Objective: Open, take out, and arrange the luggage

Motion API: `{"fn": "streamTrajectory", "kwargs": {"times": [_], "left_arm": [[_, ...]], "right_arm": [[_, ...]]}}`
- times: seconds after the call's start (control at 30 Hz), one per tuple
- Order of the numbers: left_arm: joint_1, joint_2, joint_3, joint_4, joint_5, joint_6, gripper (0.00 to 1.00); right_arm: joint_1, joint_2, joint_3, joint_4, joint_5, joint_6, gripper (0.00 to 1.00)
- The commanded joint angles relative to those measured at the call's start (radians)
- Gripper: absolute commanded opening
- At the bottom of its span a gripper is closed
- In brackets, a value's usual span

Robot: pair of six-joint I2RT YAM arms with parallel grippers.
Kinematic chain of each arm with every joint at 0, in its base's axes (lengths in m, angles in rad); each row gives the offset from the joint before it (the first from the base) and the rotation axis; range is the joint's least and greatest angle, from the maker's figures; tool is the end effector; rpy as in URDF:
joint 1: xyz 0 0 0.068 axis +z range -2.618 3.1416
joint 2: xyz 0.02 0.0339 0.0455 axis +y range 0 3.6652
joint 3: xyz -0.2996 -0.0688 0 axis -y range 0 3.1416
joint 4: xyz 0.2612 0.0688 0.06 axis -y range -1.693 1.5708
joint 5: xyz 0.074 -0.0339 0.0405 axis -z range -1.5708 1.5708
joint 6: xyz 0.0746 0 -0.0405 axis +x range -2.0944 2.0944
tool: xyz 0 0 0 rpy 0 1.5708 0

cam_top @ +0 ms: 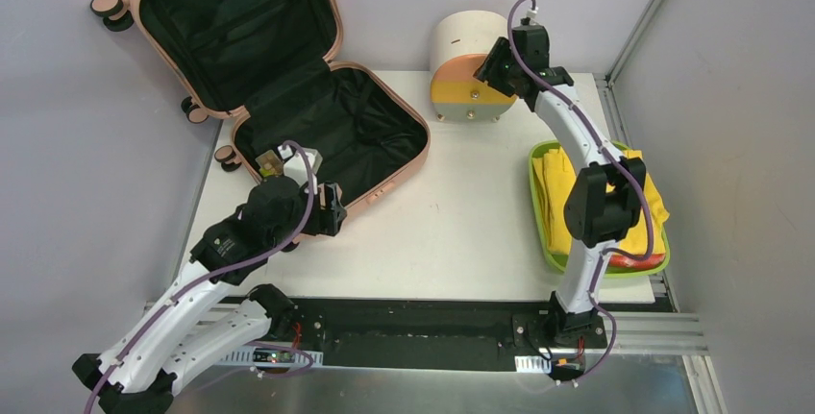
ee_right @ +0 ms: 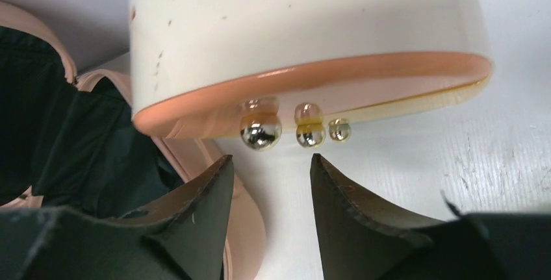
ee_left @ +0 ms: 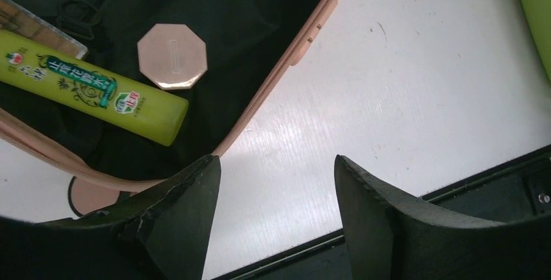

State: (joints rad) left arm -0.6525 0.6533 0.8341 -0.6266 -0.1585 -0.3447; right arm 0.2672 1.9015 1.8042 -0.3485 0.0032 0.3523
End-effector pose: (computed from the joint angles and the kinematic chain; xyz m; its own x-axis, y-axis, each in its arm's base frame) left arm 0.1355 -0.0887 0.3379 -0.4868 -0.0479 -0.8722 0.3420 0.9083 -0.2408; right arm 0.4989 0.1363 0.3671 -0.4805 0.2262 -0.8473 -0.1017 0.9453 0.3100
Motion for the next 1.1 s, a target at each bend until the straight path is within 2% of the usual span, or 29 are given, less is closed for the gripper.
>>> {"fn": "streamTrajectory", "kwargs": {"times": [0.0,0.33,0.53,0.67,1.07], "left_arm": [[0.011,0.021,-0.016,0.005,0.072,-0.039,0.65],[0.01,0.023,-0.035,0.005,0.071,-0.04,0.65],[0.01,0.015,-0.047,0.004,0.06,-0.045,0.65],[0.01,0.01,-0.045,0.005,0.044,-0.049,0.64],[0.011,0.001,-0.046,0.004,-0.016,-0.083,0.64]], "right_arm": [[0.0,0.037,0.084,0.014,0.035,-0.029,0.48],[0.022,0.095,0.127,0.037,0.079,-0.009,0.42],[0.028,0.071,0.096,0.042,0.094,-0.009,0.24],[0.035,0.021,0.044,0.044,0.083,-0.01,0.15],[0.06,-0.157,-0.199,0.098,0.084,-0.012,0.13]]}}
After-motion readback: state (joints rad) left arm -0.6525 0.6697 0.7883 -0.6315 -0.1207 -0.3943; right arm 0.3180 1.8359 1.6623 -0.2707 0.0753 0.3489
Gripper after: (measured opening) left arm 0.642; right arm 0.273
